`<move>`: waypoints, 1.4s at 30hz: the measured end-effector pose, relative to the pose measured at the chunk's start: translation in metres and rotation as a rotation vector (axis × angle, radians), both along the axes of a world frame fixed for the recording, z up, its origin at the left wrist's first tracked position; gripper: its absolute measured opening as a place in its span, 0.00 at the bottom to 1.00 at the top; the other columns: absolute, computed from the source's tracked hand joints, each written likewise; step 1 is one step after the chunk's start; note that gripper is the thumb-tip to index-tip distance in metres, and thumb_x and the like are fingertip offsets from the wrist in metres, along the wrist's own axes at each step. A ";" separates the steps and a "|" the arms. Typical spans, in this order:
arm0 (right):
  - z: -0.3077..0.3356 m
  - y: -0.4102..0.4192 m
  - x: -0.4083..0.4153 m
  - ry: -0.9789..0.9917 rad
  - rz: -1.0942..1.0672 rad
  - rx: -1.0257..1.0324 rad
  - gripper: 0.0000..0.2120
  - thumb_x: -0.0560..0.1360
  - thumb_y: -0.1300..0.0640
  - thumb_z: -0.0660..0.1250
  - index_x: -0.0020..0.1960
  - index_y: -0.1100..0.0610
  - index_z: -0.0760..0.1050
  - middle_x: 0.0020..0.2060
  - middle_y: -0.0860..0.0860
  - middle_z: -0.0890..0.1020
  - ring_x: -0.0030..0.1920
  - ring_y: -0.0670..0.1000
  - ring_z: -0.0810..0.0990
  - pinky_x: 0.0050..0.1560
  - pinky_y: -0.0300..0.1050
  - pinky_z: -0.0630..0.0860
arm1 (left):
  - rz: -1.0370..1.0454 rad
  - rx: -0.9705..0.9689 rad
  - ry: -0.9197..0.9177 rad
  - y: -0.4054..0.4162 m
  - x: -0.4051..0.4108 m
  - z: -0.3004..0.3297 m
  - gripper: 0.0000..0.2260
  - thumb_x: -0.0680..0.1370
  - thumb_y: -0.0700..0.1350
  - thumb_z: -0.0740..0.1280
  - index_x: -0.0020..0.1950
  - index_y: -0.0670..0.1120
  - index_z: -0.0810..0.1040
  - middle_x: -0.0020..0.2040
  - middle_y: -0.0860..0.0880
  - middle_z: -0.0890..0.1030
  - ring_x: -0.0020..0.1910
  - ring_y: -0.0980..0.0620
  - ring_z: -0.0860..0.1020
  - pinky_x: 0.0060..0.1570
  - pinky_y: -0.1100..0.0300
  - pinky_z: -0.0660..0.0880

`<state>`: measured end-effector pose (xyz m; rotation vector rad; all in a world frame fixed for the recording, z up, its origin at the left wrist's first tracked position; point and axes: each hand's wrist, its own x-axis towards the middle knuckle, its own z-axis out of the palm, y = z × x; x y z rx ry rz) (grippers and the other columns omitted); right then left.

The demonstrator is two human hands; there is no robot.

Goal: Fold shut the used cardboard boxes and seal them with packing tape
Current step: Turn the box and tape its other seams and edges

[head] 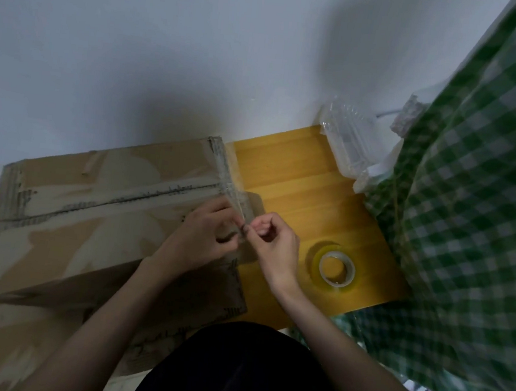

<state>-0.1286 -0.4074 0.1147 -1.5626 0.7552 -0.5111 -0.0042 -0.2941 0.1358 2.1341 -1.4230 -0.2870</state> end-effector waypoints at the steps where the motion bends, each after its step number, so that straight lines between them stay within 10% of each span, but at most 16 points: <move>1: -0.002 0.003 0.002 -0.004 -0.026 0.026 0.07 0.72 0.65 0.76 0.40 0.59 0.79 0.32 0.47 0.80 0.33 0.40 0.75 0.37 0.30 0.71 | 0.000 -0.008 0.010 0.001 0.000 -0.001 0.07 0.72 0.44 0.72 0.48 0.48 0.80 0.49 0.53 0.75 0.47 0.55 0.75 0.47 0.63 0.72; 21: 0.002 0.004 0.028 0.043 -0.237 0.787 0.08 0.76 0.70 0.69 0.49 0.59 0.80 0.41 0.52 0.82 0.42 0.48 0.79 0.41 0.38 0.76 | 0.092 -0.039 0.015 0.004 -0.006 -0.004 0.10 0.72 0.39 0.73 0.52 0.48 0.80 0.47 0.54 0.76 0.46 0.60 0.73 0.47 0.73 0.67; 28: -0.005 0.008 0.020 0.132 -0.076 0.052 0.06 0.73 0.64 0.75 0.49 0.57 0.85 0.35 0.43 0.82 0.37 0.36 0.79 0.43 0.27 0.72 | 0.010 0.011 -0.013 -0.002 0.008 -0.007 0.12 0.79 0.42 0.66 0.61 0.48 0.81 0.60 0.54 0.80 0.59 0.57 0.76 0.61 0.61 0.72; 42: 0.006 -0.009 0.026 0.322 0.165 -0.137 0.10 0.76 0.54 0.74 0.39 0.55 0.78 0.33 0.47 0.80 0.35 0.43 0.77 0.35 0.35 0.69 | -0.391 0.404 -0.276 -0.046 0.104 0.006 0.22 0.83 0.57 0.51 0.62 0.48 0.80 0.61 0.49 0.80 0.68 0.46 0.71 0.68 0.48 0.69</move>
